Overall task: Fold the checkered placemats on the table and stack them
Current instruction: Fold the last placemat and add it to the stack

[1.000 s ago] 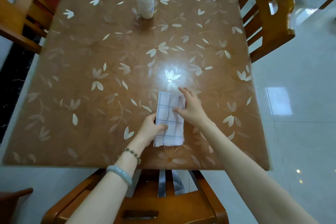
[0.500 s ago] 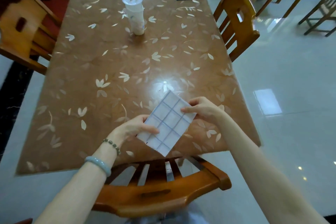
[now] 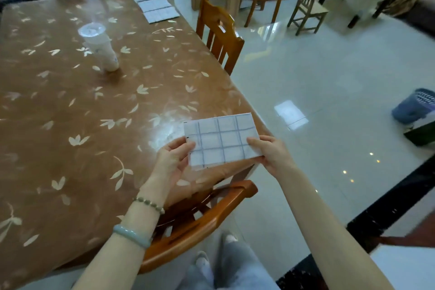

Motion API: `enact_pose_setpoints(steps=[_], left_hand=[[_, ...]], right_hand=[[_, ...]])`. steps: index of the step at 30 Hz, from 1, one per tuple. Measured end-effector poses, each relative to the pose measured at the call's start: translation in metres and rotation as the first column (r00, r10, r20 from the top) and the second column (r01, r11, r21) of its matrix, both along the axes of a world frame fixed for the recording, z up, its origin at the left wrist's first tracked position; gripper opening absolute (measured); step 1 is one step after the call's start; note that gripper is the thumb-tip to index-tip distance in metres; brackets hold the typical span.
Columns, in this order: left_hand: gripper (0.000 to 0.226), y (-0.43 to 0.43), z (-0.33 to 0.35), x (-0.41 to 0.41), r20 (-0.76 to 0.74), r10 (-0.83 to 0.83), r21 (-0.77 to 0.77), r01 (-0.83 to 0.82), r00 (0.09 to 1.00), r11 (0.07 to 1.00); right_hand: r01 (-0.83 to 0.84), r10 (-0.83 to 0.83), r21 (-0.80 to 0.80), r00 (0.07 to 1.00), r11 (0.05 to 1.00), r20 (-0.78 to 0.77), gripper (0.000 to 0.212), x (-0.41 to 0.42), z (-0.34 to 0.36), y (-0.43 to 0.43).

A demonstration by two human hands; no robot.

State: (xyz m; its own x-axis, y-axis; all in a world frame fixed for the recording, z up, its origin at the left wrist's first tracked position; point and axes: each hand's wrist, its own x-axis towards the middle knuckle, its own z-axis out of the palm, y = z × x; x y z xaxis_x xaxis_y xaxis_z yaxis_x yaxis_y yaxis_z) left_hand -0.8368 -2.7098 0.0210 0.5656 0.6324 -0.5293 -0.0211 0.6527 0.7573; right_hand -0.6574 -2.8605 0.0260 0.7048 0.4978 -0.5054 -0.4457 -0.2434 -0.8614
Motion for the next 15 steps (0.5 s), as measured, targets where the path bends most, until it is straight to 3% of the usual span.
enact_pose_setpoints(steps=[6,12,15], left_hand=[[0.038,-0.036,0.014,0.073,-0.023,-0.163,-0.008,0.163,0.986,0.987],[0.025,-0.090,0.026,0.174,-0.011,-0.309,-0.024,0.309,0.951,0.951],[0.032,-0.107,0.021,0.233,-0.045,-0.333,0.033,0.334,0.942,0.942]], right_hand=[[0.238,-0.240,0.108,0.971,0.965,0.002,0.003,0.042,0.011,-0.067],[0.347,-0.353,0.099,0.934,0.933,0.052,0.003,0.125,0.007,-0.125],[0.358,-0.365,0.101,0.929,0.928,0.068,0.007,0.182,0.000,-0.148]])
